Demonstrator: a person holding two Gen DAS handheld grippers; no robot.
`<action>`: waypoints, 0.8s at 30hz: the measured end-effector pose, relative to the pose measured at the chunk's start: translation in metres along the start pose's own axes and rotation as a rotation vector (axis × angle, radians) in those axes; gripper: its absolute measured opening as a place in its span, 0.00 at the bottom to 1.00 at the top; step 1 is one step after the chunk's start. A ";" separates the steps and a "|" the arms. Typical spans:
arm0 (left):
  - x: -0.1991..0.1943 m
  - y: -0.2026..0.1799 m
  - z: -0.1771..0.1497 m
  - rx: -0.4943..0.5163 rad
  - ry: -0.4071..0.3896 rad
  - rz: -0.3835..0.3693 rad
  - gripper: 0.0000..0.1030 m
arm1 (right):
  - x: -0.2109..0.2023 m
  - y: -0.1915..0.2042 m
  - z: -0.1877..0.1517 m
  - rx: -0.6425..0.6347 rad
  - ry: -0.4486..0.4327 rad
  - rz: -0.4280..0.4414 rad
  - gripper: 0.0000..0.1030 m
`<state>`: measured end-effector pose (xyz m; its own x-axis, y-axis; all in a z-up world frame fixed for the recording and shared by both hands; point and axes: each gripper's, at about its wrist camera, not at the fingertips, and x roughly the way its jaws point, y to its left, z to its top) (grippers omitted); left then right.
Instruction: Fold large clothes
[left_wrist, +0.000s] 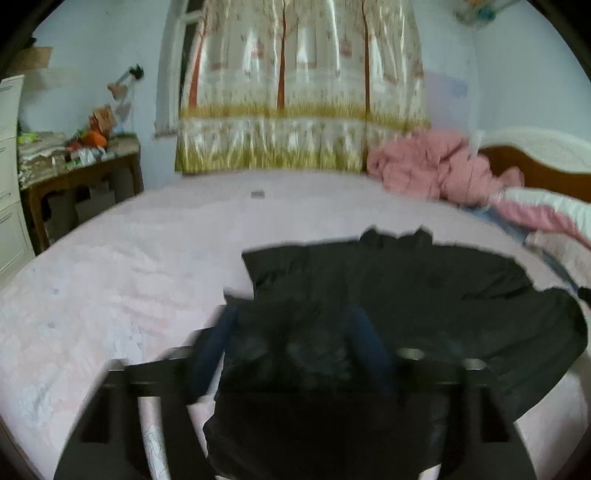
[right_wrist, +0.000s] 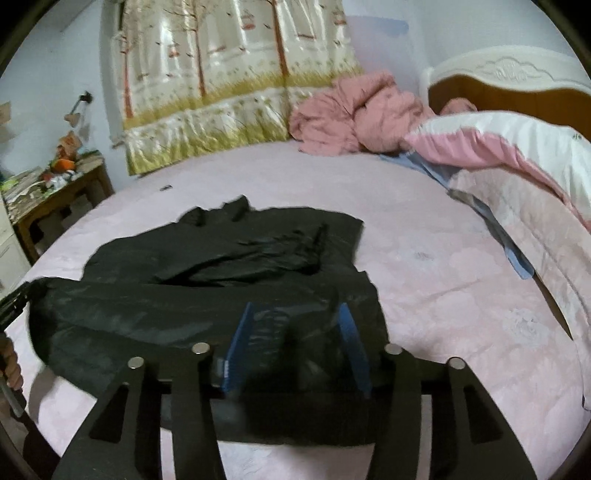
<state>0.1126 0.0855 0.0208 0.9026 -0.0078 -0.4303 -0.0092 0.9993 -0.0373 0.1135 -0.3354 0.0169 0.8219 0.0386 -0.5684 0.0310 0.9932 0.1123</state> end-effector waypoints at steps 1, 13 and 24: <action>-0.006 -0.003 0.001 0.009 -0.020 -0.005 0.76 | -0.004 0.003 0.000 -0.003 -0.012 0.004 0.55; -0.030 -0.050 -0.019 0.076 0.005 -0.080 0.91 | -0.029 0.044 -0.021 -0.121 -0.079 0.053 0.93; -0.041 -0.064 -0.037 0.072 0.026 -0.109 1.00 | -0.021 0.056 -0.030 -0.146 -0.051 0.022 0.99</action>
<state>0.0598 0.0207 0.0076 0.8851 -0.1163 -0.4507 0.1199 0.9926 -0.0206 0.0810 -0.2769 0.0105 0.8494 0.0584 -0.5244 -0.0675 0.9977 0.0019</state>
